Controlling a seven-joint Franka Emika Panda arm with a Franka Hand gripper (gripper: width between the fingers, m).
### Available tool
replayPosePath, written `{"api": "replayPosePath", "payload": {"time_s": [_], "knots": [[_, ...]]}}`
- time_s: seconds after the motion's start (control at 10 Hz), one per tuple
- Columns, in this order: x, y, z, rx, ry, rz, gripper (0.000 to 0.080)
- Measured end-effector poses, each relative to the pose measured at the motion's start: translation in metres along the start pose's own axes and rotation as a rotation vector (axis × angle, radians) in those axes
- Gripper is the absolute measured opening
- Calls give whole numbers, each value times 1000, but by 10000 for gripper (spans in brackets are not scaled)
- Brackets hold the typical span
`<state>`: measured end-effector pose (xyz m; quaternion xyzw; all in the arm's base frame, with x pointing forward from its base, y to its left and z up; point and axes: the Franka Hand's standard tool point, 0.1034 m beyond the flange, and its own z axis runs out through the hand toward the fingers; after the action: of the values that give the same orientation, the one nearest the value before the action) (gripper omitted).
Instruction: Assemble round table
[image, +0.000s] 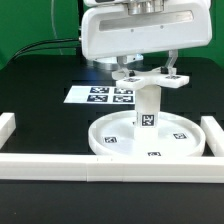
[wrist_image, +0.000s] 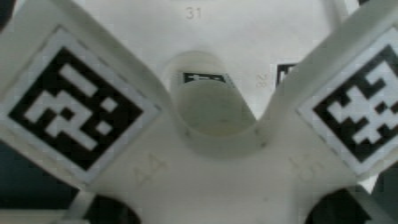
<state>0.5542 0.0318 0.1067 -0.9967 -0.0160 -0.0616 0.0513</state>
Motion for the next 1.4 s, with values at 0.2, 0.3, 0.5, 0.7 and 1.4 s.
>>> {"api": "replayPosePath", "payload": {"time_s": [0.2, 0.3, 0.5, 0.7, 1.4], "knots": [[1, 0, 0, -4, 13, 238, 447], [2, -2, 1, -6, 29, 379, 447], [3, -7, 1, -2, 29, 659, 448], [4, -10, 0, -1, 33, 882, 448], [3, -3, 1, 52, 57, 1382, 448]]}}
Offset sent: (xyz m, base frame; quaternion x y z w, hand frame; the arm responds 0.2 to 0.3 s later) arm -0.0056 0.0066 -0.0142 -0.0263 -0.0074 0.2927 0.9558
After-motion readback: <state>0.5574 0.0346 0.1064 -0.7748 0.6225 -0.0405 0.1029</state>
